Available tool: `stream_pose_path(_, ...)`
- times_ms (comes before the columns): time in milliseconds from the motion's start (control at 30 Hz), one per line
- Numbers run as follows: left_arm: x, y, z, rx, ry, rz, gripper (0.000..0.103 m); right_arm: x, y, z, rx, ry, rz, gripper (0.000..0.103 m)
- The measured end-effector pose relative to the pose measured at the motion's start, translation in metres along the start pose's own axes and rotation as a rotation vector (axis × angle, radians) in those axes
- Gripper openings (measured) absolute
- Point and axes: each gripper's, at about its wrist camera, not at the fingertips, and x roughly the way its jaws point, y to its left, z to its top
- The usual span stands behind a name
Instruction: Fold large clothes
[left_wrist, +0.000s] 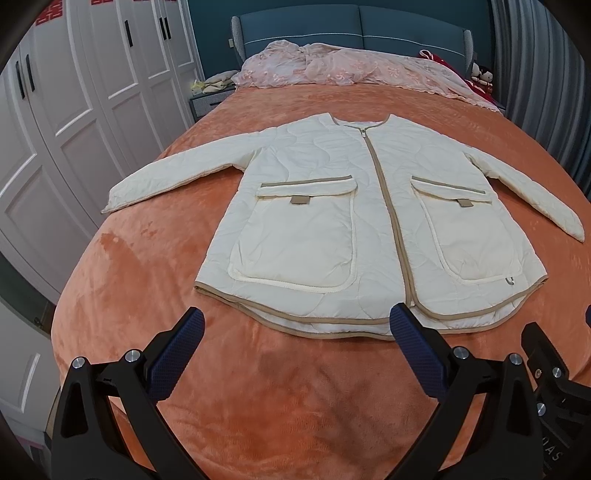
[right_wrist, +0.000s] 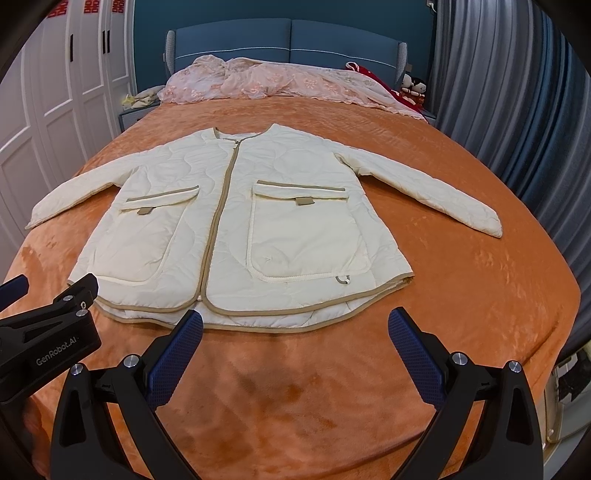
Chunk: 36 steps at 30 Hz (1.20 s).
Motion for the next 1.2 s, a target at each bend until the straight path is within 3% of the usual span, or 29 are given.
stream_pose_path(967, 0.000, 0.002, -0.002, -0.005, -0.001, -0.005, 0.098, -0.001, 0.008, -0.002, -0.001, 0.005, 0.012, 0.098)
stream_pose_path(1200, 0.015, 0.010, -0.009, -0.039, -0.002, 0.007, 0.098, 0.018, -0.004, -0.005, 0.019, 0.026, 0.039, 0.098)
